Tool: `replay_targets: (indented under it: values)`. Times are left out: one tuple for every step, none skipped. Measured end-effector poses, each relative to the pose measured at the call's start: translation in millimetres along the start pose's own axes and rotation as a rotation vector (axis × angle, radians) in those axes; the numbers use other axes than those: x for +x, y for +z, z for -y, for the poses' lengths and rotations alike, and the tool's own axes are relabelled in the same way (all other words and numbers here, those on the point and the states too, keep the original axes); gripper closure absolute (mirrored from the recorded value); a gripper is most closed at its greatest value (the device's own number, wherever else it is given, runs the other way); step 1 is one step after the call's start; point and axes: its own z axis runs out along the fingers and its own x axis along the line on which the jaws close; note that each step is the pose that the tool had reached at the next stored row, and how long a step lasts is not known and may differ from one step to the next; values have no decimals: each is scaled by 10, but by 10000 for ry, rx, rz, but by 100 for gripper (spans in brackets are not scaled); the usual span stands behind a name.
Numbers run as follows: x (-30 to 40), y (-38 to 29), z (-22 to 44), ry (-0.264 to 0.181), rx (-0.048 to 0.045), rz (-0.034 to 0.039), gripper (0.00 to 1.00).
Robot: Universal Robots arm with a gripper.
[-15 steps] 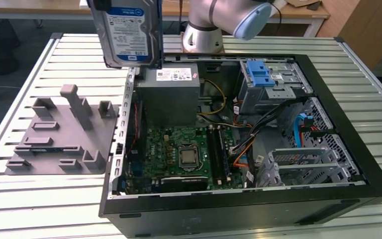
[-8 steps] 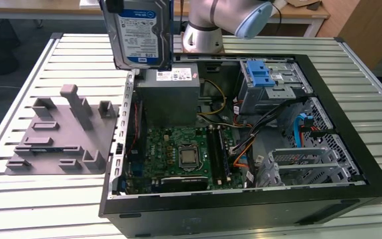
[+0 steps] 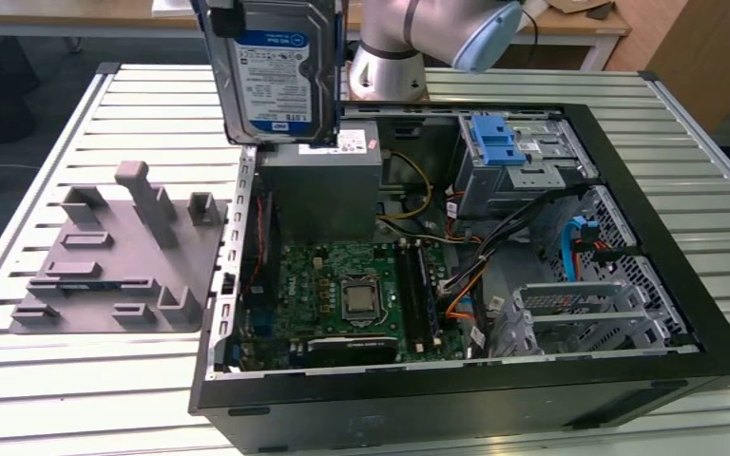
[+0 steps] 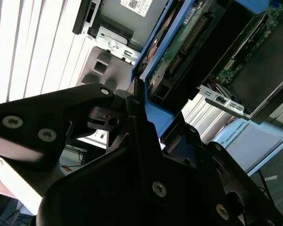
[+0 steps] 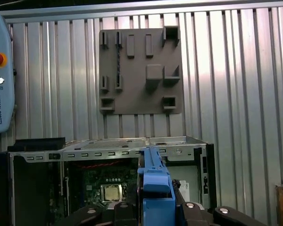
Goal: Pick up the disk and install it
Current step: 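Pick up the disk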
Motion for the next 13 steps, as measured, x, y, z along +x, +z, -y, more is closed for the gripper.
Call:
replay_targets:
  values:
    - [14, 2, 18, 0, -1, 0, 64]
    - [27, 5, 39, 0, 1, 3, 64]
    - [34, 6, 65, 0, 0, 3, 64]
    - [40, 7, 95, 0, -1, 3, 64]
    - [44, 8, 128, 0, -2, 2, 64]
    - [47, 10, 165, 1, -4, 4, 64]
    - [48, 11, 203, 0, -10, 3, 64]
    - [49, 12, 245, -1, -17, 2, 64]
    - [50, 12, 276, -1, -19, 1, 64]
    - [52, 13, 299, 0, -20, 1, 64]
    - [53, 13, 317, 0, -20, 1, 64]
    - [53, 12, 324, 0, -20, 1, 64]
    - [54, 13, 326, -1, -20, 1, 64]
